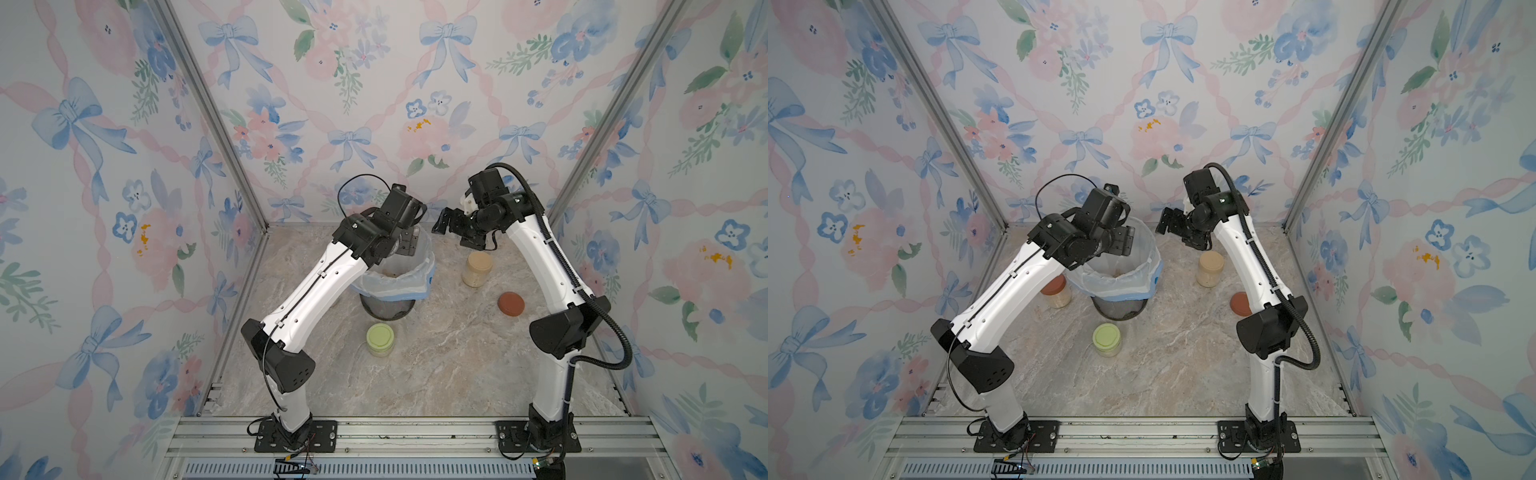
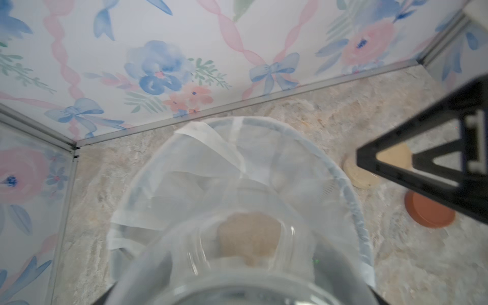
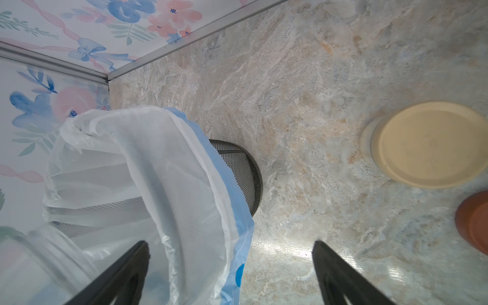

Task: Empty moldy rice from jars
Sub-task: Move the trash bin to the center of the board.

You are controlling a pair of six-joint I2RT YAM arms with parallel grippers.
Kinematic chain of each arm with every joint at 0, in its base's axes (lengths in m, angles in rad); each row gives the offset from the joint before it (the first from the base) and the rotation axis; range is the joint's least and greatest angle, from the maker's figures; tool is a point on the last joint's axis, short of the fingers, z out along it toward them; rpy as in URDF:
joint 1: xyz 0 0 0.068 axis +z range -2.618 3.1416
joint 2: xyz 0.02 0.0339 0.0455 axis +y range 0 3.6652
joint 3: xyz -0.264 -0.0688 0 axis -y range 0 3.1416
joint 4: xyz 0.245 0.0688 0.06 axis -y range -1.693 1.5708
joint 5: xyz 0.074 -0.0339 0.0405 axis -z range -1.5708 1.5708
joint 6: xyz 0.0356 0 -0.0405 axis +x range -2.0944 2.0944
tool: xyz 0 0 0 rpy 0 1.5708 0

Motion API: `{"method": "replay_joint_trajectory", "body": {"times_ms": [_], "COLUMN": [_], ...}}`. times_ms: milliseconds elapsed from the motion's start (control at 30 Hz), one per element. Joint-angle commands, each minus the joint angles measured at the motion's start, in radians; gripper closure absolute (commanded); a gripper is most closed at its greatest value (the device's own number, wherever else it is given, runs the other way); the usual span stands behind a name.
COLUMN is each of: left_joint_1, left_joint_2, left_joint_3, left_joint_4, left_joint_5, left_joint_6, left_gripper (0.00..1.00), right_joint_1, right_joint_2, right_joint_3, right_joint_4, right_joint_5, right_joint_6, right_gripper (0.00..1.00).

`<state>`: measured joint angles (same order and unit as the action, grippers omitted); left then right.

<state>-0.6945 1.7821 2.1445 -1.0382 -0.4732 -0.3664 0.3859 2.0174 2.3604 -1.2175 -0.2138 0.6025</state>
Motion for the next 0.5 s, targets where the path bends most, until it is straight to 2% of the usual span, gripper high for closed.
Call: {"method": "replay_joint_trajectory", "body": {"times_ms": [0,133,367,467], "left_joint_1": [0.000,0.004,0.036,0.050], "left_joint_2": [-0.019,-0.048,-0.183,-0.211], "left_joint_3": [-0.006,-0.064,-0.286,-0.336], "left_joint_4": [0.088,0.154,0.384,0.430], "left_joint_5": [-0.014,0.055,0.188,0.235], "left_joint_6": [0.011,0.015,0.022,0.032], "left_gripper": [1.00,1.00,1.00,1.00], "right_joint_1": [-0.002,-0.002,-0.004,-0.001], "right_joint_2": [0.011,0.009,-0.005,-0.022], "right_joint_3": [0.025,0.037,0.037,0.030], "right_joint_4": [0.007,0.009,0.015,0.019], "right_joint_5": [-0.017,-0.039,-0.109,-0.125], "right_joint_6": [0.013,0.016,0.117,0.153], "right_gripper": [0.03,0.03,0.03,0.03]}}
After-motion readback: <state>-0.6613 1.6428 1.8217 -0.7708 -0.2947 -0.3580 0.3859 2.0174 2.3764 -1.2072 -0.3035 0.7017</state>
